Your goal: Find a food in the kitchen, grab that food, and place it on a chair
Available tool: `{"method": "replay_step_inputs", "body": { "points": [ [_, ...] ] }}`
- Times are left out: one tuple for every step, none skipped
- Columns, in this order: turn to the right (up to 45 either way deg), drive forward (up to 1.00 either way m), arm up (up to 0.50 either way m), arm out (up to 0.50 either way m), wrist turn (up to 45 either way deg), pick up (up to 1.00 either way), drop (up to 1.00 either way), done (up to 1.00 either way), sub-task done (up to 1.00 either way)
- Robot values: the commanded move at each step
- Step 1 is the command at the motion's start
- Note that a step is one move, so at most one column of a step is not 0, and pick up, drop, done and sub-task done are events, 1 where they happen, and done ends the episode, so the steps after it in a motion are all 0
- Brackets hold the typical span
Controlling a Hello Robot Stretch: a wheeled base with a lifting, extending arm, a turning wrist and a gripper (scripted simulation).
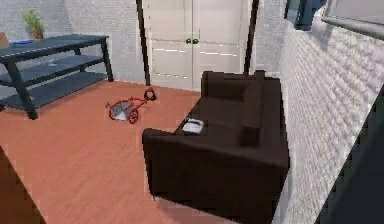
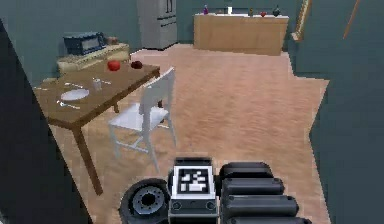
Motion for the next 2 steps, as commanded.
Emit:
{"method": "replay_step_inputs", "body": {
  "points": [
    [0.0, 0.45, 0.0, 0.0, 0.0, 0.0, 0.0, 0.0, 0.0],
    [-45.0, 0.0, 0.0, 0.0, 0.0, 0.0, 0.0, 0.0, 0.0]
  ]
}}
